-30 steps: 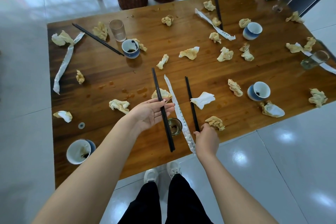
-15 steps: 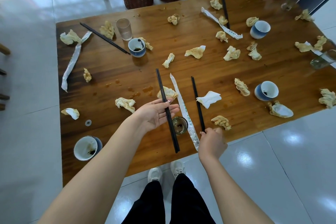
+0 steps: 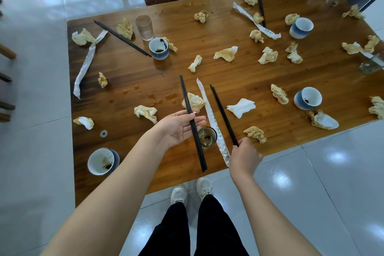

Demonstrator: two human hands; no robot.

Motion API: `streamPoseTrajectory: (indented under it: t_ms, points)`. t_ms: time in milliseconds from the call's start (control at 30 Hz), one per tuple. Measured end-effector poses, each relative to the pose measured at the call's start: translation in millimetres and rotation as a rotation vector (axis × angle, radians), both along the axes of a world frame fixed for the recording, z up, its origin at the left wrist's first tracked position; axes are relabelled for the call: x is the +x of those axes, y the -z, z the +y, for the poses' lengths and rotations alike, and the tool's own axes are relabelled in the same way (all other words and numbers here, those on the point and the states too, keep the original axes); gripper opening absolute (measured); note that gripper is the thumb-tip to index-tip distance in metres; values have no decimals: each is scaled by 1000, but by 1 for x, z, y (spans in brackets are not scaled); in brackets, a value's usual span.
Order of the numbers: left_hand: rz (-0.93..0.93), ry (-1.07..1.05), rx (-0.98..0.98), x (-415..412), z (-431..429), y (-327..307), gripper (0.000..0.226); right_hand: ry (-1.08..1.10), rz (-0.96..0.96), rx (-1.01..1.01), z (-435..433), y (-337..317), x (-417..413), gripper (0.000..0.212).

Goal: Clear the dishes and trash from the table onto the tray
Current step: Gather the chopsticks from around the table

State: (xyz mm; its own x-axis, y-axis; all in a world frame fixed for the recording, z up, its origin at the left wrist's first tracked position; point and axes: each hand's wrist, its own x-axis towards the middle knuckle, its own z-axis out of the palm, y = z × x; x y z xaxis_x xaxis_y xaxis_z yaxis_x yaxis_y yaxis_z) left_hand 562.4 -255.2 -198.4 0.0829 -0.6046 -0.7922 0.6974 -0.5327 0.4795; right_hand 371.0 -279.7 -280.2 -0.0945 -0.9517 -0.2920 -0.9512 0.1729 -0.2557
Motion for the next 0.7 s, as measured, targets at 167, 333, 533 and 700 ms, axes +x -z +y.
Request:
streamPoseTrajectory:
  t_ms: [167,333,533,700]
  points:
    - [-4,-5,7,-4,0,2,17,72,-202,76,-9,-1,-10,15]
    - [-8,10,6,-9,-5,6,21,186,-397,178,-18,-9,-24,20]
    - [15,52,-11,-23,-12,6,20,253,-525,221,-24,-11,-28,16]
    - [-11,38,-10,-22,-19,5,20,444,-737,397,-36,-15,-31,16]
